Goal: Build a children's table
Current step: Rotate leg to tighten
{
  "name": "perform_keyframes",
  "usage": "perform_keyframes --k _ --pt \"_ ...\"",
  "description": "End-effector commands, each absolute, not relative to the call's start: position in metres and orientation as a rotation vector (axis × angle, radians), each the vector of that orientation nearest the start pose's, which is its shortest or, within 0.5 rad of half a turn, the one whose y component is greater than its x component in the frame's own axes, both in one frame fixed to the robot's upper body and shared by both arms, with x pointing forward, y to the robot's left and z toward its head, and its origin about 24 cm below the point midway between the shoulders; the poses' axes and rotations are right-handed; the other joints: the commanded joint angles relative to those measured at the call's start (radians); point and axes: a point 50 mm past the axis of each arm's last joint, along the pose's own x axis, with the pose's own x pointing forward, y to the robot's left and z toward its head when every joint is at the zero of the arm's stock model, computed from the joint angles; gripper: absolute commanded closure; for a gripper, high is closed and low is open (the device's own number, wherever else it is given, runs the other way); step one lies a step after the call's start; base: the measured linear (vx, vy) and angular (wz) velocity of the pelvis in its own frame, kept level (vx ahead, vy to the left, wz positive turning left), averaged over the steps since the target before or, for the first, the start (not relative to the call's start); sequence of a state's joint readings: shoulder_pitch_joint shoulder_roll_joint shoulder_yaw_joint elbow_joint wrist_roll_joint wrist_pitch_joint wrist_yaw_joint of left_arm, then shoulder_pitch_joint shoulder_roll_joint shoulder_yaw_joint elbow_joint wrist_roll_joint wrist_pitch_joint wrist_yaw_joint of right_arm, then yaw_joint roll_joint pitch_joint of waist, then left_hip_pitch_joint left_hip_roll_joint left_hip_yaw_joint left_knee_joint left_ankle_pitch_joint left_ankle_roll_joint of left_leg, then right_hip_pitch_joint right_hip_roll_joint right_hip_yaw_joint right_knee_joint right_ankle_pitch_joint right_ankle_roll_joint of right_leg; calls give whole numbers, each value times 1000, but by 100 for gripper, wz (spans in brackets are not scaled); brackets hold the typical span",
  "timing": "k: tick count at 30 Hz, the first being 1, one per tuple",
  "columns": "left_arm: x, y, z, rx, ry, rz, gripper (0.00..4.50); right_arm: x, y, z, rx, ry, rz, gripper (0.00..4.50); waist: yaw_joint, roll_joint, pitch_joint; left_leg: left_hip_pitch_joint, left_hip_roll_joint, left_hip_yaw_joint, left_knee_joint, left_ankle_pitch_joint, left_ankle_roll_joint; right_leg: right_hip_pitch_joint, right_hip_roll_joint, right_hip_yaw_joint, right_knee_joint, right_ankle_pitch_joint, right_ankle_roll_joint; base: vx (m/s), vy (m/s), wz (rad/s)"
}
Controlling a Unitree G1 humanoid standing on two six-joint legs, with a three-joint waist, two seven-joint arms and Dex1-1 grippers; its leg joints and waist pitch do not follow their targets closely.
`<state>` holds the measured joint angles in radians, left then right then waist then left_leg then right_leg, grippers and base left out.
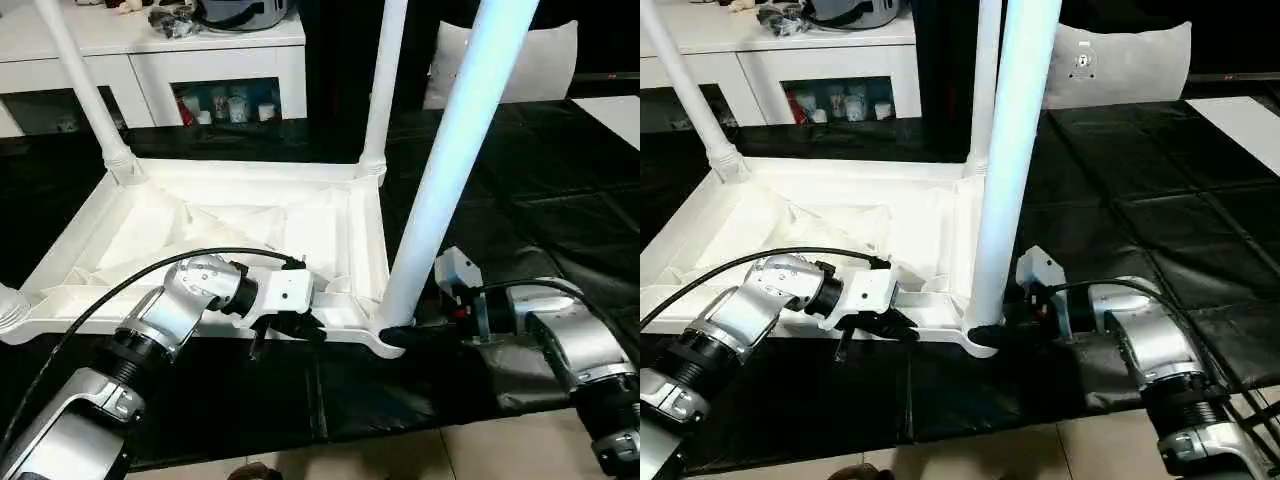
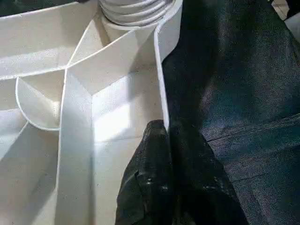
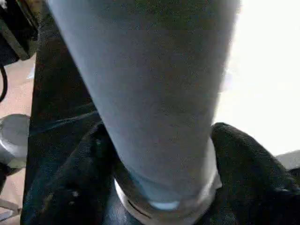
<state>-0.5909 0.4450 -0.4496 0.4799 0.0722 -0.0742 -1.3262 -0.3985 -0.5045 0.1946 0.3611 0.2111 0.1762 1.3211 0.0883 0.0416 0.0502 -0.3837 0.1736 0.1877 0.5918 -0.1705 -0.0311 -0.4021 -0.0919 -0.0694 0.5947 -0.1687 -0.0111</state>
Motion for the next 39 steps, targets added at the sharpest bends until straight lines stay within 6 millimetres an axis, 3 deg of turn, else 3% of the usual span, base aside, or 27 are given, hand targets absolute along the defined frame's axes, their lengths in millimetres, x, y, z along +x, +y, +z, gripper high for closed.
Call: perform_keyframes --k 1,8,11,13,15,18,19,20,22,23,28,33,34,36,39 --pt "290 117 46 730 468 -1697 450 285 -170 61 -183 382 1383 165 -4 -10 -64 21 59 -21 -74 -291 32 42 -60 43 -75 -321 -207 0 0 0" --pt "291 115 44 622 485 -1611 450 282 -165 58 -122 379 1354 181 -6 -9 -63 21 58 -20 -74 -294 31 42 -59 42 -76 -330 -210 0 0 0" --pt "295 109 45 539 473 -1510 450 291 -159 53 -78 374 1192 183 -10 -9 -59 22 57 -24 -78 -317 20 40 -60 41 -82 -397 -190 0 0 0" --pt "299 100 48 447 446 -1399 450 303 -151 48 -39 376 1017 183 -25 -14 -53 26 52 -27 -79 -369 -9 34 -60 38 -89 -489 -166 0 0 0" --pt "299 96 49 420 440 -1368 450 307 -149 47 -21 375 974 183 -42 -13 -50 30 47 -33 -78 -411 -22 30 -62 32 -102 -581 -132 0 0 0" --pt "303 86 51 367 422 -1253 450 315 -138 44 4 374 850 183 -71 -11 -50 26 46 -42 -80 -449 -29 29 -60 25 -109 -616 -104 0 0 0" --pt "305 83 52 362 417 -1228 450 317 -136 44 12 376 824 183 -71 -11 -50 26 46 -42 -80 -449 -29 29 -60 25 -109 -616 -104 0 0 0" --pt "309 75 53 345 401 -1155 450 321 -131 42 17 373 754 183 -84 -11 -51 21 46 -44 -84 -458 -25 33 -58 22 -109 -590 -100 0 0 0" --pt "310 72 54 336 395 -1130 450 323 -128 42 19 366 730 183 -93 -12 -55 22 46 -43 -82 -454 -17 31 -59 23 -111 -555 -112 0 0 0" --pt "310 68 55 325 391 -1105 450 324 -125 42 33 355 720 127 -96 -16 -54 23 44 -37 -80 -445 -3 26 -57 27 -114 -527 -123 0 0 0" --pt "311 63 57 322 383 -1068 450 323 -122 45 61 325 722 86 -90 -15 -56 20 45 -32 -77 -403 23 28 -57 31 -112 -495 -133 0 0 0" --pt "311 78 55 405 372 -1090 450 317 -137 51 12 288 794 41 -81 -12 -59 17 48 -31 -80 -383 29 35 -55 34 -103 -408 -152 0 0 0" --pt "311 84 54 436 367 -1106 450 313 -144 52 -31 273 828 28 -80 -1 -60 18 49 -31 -81 -382 29 35 -56 36 -100 -395 -158 0 0 0" --pt "310 89 52 457 382 -1119 450 311 -151 54 -57 259 853 23 -76 -8 -63 15 48 -28 -78 -365 36 39 -55 36 -97 -350 -170 0 0 0" --pt "309 96 51 487 395 -1157 450 308 -161 58 -69 245 905 4 -71 -9 -64 15 48 -25 -74 -332 51 41 -58 37 -95 -338 -191 0 0 0"
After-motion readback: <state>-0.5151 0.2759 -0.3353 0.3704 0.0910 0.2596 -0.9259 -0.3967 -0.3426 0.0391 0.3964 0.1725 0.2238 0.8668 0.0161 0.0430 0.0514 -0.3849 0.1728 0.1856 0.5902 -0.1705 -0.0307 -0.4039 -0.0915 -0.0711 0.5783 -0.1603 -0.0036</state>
